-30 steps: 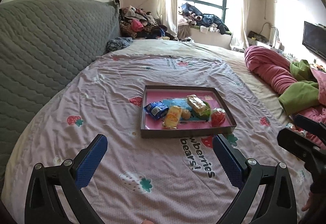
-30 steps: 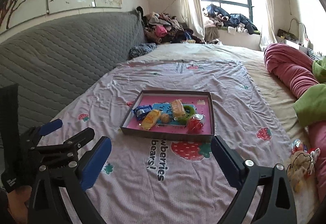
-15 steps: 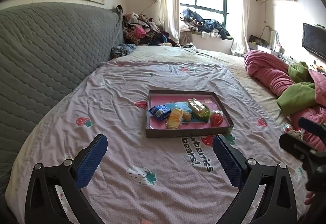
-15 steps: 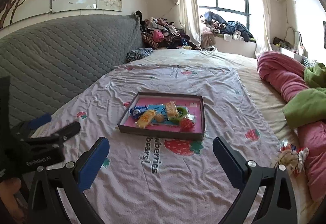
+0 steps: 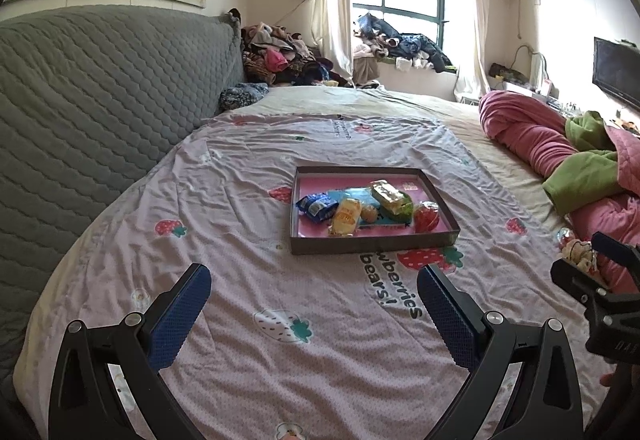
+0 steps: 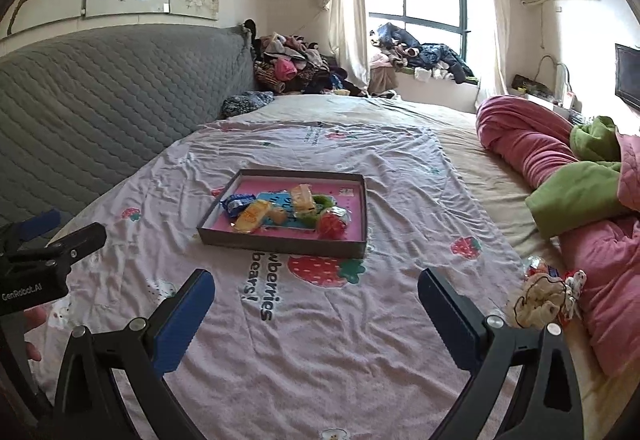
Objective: Organize objects
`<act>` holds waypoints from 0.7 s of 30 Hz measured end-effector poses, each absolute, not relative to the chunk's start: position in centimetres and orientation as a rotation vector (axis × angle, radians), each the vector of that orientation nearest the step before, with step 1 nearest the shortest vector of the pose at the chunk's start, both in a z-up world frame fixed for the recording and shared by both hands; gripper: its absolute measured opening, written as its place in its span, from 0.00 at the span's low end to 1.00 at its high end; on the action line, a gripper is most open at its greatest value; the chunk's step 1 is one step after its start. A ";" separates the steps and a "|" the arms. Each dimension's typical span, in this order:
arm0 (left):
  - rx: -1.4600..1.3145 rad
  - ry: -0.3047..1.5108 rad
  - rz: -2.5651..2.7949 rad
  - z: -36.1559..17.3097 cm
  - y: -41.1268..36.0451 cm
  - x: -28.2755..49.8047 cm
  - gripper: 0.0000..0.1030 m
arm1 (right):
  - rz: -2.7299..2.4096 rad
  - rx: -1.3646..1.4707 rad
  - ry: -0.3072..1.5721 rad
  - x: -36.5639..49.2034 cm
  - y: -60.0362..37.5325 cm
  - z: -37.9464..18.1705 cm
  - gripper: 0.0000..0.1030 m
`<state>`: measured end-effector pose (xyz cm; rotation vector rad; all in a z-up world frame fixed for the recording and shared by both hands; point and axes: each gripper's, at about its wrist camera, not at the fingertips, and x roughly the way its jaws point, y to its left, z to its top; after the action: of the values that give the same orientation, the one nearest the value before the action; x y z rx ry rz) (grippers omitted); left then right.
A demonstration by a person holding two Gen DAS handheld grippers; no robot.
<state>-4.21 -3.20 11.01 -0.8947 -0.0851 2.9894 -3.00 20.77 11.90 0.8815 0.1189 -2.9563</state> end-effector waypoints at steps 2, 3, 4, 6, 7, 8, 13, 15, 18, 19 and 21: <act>-0.888 -0.086 2.993 10.7 -3.2 -4.1 1.00 | -2.957 0.890 0.113 -2.9 21.0 11.7 1.00; -0.892 -0.088 2.988 10.6 -3.2 -4.1 1.00 | -2.960 0.893 0.121 -2.8 21.0 11.6 1.00; -0.893 -0.089 2.989 10.4 -3.2 -4.1 1.00 | -2.961 0.898 0.126 -2.7 21.0 11.5 1.00; -0.898 -0.074 2.994 10.2 -3.1 -4.2 1.00 | -2.959 0.908 0.134 -2.6 21.0 11.3 1.00; -0.904 -0.073 2.992 10.0 -3.1 -4.2 1.00 | -2.955 0.913 0.131 -2.6 21.0 11.2 1.00; -0.908 -0.075 2.987 9.8 -3.0 -4.2 1.00 | -2.952 0.918 0.129 -2.5 21.0 11.1 1.00; -0.922 -0.080 2.982 9.4 -3.0 -4.2 1.00 | -2.952 0.926 0.119 -2.5 21.4 11.0 1.00; -0.917 -0.086 2.983 9.3 -3.0 -4.2 1.00 | -2.961 0.921 0.118 -2.5 21.5 11.1 1.00; -0.919 -0.089 2.978 9.1 -2.9 -4.2 1.00 | -2.964 0.921 0.106 -2.5 21.8 11.1 1.00; -0.922 -0.090 2.971 9.0 -2.9 -4.3 1.00 | -2.966 0.921 0.108 -2.5 21.9 11.1 1.00; -0.923 -0.086 2.966 8.8 -2.9 -4.4 1.00 | -2.967 0.931 0.111 -2.6 21.9 10.8 1.00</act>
<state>-4.40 -2.86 8.79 -0.9232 -0.0865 2.9664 -2.59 21.90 10.84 0.9307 0.1113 -2.9669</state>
